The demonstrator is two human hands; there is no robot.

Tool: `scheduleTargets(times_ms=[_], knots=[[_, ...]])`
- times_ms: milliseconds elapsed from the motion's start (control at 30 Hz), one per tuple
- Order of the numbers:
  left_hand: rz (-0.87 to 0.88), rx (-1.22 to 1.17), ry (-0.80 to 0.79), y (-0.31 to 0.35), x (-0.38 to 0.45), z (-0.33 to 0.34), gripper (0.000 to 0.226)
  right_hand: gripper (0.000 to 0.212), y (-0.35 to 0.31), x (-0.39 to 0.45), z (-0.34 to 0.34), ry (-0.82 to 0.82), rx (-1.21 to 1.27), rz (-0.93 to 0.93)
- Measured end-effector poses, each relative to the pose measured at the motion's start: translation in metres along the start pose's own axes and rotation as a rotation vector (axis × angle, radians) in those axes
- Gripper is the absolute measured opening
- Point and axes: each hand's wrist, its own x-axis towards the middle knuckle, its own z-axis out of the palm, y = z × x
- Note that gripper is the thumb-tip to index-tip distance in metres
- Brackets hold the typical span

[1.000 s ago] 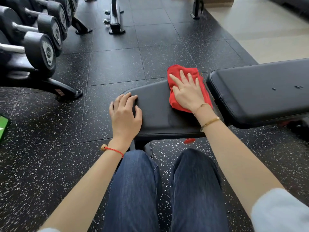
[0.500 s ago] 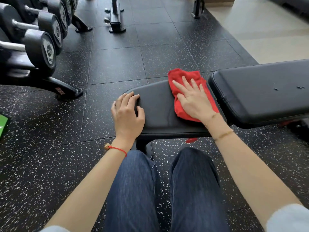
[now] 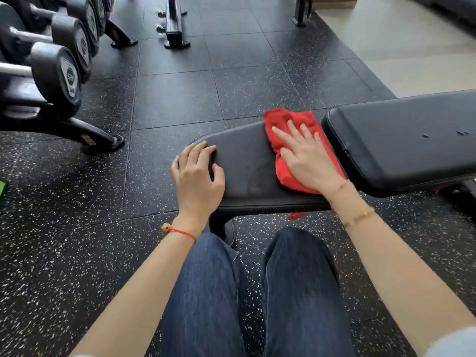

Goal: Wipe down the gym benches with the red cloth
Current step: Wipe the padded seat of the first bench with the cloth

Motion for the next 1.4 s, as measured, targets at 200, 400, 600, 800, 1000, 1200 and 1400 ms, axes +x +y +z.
scheduleTargets(times_ms=[200, 400, 600, 800, 1000, 1200, 1400], knots=[[-0.019, -0.01, -0.001, 0.002, 0.0, -0.001, 0.038, 0.055, -0.035, 0.035, 0.004, -0.023, -0.011, 0.008], [-0.011, 0.001, -0.015, 0.001, -0.001, 0.0, 0.039, 0.055, -0.016, -0.061, 0.01, 0.079, 0.019, -0.083], [-0.007, 0.007, -0.015, 0.001, -0.001, 0.0, 0.039, 0.054, 0.026, -0.001, -0.008, 0.006, 0.047, 0.099], [-0.01, -0.003, -0.002, 0.001, 0.0, 0.0, 0.036, 0.054, 0.031, -0.003, -0.01, 0.016, 0.106, 0.094], [-0.011, 0.003, -0.011, 0.002, 0.0, 0.001, 0.037, 0.053, 0.042, -0.056, -0.005, 0.081, 0.201, 0.076], [-0.02, 0.002, -0.013, 0.003, 0.0, 0.0, 0.036, 0.054, 0.016, 0.023, -0.008, 0.005, 0.037, 0.062], [-0.024, -0.007, -0.062, 0.006, -0.002, -0.008, 0.036, 0.057, -0.057, 0.001, 0.011, -0.033, -0.033, -0.214]])
